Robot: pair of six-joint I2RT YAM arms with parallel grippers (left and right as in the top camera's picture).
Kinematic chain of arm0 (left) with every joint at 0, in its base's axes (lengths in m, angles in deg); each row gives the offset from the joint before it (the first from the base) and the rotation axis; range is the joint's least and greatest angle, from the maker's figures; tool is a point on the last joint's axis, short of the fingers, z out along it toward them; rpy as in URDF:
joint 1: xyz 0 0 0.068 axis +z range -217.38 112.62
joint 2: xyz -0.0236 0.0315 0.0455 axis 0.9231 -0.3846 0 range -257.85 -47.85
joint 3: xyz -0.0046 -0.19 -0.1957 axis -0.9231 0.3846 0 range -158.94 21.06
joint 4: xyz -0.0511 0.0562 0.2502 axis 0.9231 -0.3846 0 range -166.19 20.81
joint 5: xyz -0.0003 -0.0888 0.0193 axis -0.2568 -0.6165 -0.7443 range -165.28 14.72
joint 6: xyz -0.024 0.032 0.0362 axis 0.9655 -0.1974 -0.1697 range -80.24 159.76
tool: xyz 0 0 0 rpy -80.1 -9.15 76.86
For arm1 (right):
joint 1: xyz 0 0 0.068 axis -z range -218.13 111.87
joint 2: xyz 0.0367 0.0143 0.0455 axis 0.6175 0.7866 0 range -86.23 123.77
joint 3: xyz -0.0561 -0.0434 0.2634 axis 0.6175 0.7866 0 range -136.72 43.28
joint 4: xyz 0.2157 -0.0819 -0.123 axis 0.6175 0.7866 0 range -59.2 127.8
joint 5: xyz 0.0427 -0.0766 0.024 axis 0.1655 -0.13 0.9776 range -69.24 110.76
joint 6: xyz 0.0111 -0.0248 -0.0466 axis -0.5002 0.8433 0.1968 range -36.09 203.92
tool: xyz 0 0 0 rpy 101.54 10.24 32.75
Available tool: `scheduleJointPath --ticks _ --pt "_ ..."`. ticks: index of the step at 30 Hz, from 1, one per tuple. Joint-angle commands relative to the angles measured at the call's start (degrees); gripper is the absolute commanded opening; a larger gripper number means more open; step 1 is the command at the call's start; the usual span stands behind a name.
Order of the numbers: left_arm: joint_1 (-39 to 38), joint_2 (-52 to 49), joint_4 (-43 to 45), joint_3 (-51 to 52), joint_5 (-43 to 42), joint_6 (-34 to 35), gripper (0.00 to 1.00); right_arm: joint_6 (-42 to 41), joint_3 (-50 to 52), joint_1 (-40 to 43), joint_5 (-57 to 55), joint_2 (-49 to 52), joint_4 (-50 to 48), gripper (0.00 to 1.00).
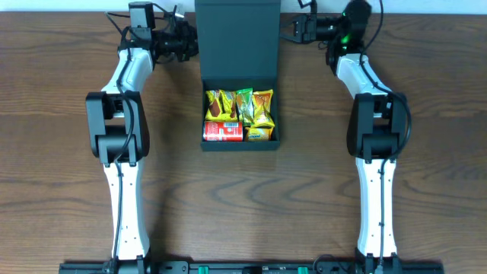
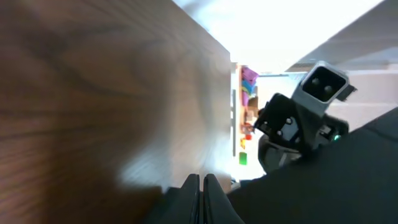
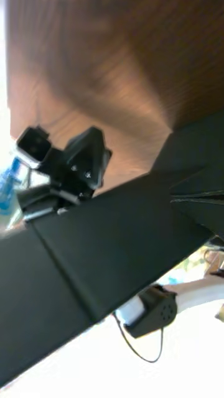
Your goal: Pack container
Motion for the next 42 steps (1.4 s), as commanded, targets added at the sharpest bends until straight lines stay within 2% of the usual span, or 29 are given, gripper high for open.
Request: scheduleJointPath --ticks 1,5,8,9,11,15,20,22,23,25,27,28,30,31,33,35,37,40,42 --pt "-0.50 5.68 -2.82 0.07 -2.34 -3.28 0.06 -22.03 -0.44 1.31 0.90 -0.02 -12.83 0.02" --pt "-1.25 9.84 -15.26 0.07 0.33 -13.77 0.06 -34.56 -0.24 2.75 0.94 -0.04 -24.33 0.02" --pt "-2.01 13.42 -29.86 0.07 3.69 -26.16 0.06 -34.51 0.79 3.08 0.96 -0.42 -26.86 0.02" --pt "-2.25 15.17 -37.46 0.07 6.71 -32.13 0.06 -34.51 0.79 3.08 0.94 -0.42 -26.91 0.02" --pt "-2.45 17.25 -44.00 0.07 10.86 -37.59 0.06 -34.53 0.79 3.04 0.94 -0.42 -26.86 0.02" --pt "-2.49 20.13 -48.19 0.07 12.48 -41.88 0.06 -34.53 0.79 2.25 0.94 -0.42 -26.93 0.02" --pt "-2.49 21.73 -48.46 0.07 19.78 -41.44 0.06 -34.36 0.79 2.95 0.92 -0.42 -26.47 0.02" --pt "-2.49 22.29 -47.36 0.07 26.10 -39.58 0.06 -31.80 0.79 3.67 0.85 -0.42 -24.33 0.02" --pt "-2.51 22.47 -46.12 0.07 32.37 -37.51 0.06 -28.74 0.79 4.02 0.42 -0.39 -21.64 0.02" --pt "-2.75 22.53 -42.91 0.07 46.45 -34.51 0.06 -14.38 0.79 4.24 -0.66 -0.39 -10.36 0.02" --pt "-3.02 22.53 -39.26 0.07 56.19 -32.26 0.06 1.03 0.79 4.17 -4.09 -0.39 3.91 0.02" --pt "-3.17 22.53 -37.18 0.07 59.08 -31.74 0.06 8.74 0.79 4.13 -7.98 -0.39 12.59 0.02" --pt "-3.34 22.53 -32.26 0.07 61.61 -31.52 0.06 16.98 0.79 3.80 -17.75 -0.39 27.10 0.02" --pt "-3.37 22.53 -30.25 0.07 61.59 -31.50 0.06 19.08 0.79 3.58 -23.04 -0.39 32.35 0.02" --pt "-3.34 22.53 -27.30 0.07 61.94 -28.96 0.06 19.12 0.48 2.99 -27.71 -0.42 32.98 0.02" --pt "-3.58 22.53 -29.11 0.09 65.31 -24.59 0.06 19.69 -1.55 2.21 -27.89 -1.40 32.59 0.02" --pt "-4.13 22.53 -32.09 0.07 67.95 -24.48 0.06 21.66 -4.13 1.97 -28.46 -2.73 34.91 0.02" --pt "-5.16 22.56 -34.47 0.07 68.22 -24.52 0.06 28.44 -10.45 2.03 -29.88 -4.55 46.58 0.02" --pt "-5.90 22.71 -34.84 0.07 67.49 -25.05 0.06 36.96 -16.17 2.19 -31.21 -6.49 59.01 0.02"
